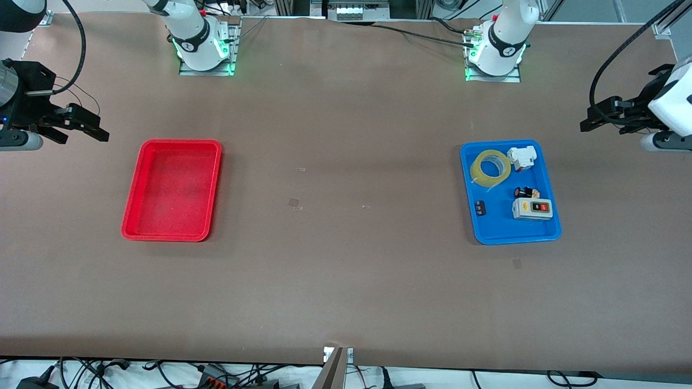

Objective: Place and move tape with both arms
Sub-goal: 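Move the left gripper toward the yellow tape roll on the blue tray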

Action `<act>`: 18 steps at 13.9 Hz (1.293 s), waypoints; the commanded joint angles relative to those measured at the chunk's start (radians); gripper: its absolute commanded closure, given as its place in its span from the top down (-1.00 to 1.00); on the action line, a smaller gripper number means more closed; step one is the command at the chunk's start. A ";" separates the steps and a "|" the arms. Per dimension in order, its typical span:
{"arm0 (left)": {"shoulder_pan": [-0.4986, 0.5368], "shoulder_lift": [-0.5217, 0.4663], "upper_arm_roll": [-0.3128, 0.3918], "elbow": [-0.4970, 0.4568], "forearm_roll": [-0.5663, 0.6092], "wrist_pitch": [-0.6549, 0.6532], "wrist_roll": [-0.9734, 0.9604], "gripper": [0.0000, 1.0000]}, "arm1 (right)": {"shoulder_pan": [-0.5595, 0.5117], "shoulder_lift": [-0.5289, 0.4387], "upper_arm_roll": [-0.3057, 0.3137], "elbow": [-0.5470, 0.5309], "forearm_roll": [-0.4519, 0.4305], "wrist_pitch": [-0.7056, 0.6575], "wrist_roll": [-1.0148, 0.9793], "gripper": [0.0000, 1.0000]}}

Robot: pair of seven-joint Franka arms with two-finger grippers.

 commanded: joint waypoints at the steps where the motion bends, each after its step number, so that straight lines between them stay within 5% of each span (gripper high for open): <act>1: -0.002 -0.014 -0.002 -0.004 0.002 0.004 -0.008 1.00 | -0.009 -0.046 0.014 -0.026 -0.013 -0.011 0.007 1.00; 5: 0.000 -0.024 -0.002 -0.033 0.002 0.010 -0.008 1.00 | -0.009 -0.040 0.016 -0.020 -0.012 -0.011 0.013 1.00; 14: 0.001 -0.126 -0.015 -0.364 0.002 0.247 0.004 1.00 | -0.008 -0.008 0.018 0.012 -0.004 -0.016 0.018 1.00; 18: 0.007 -0.098 -0.015 -0.609 0.000 0.576 0.004 1.00 | -0.011 -0.002 0.016 0.014 -0.004 -0.016 0.007 1.00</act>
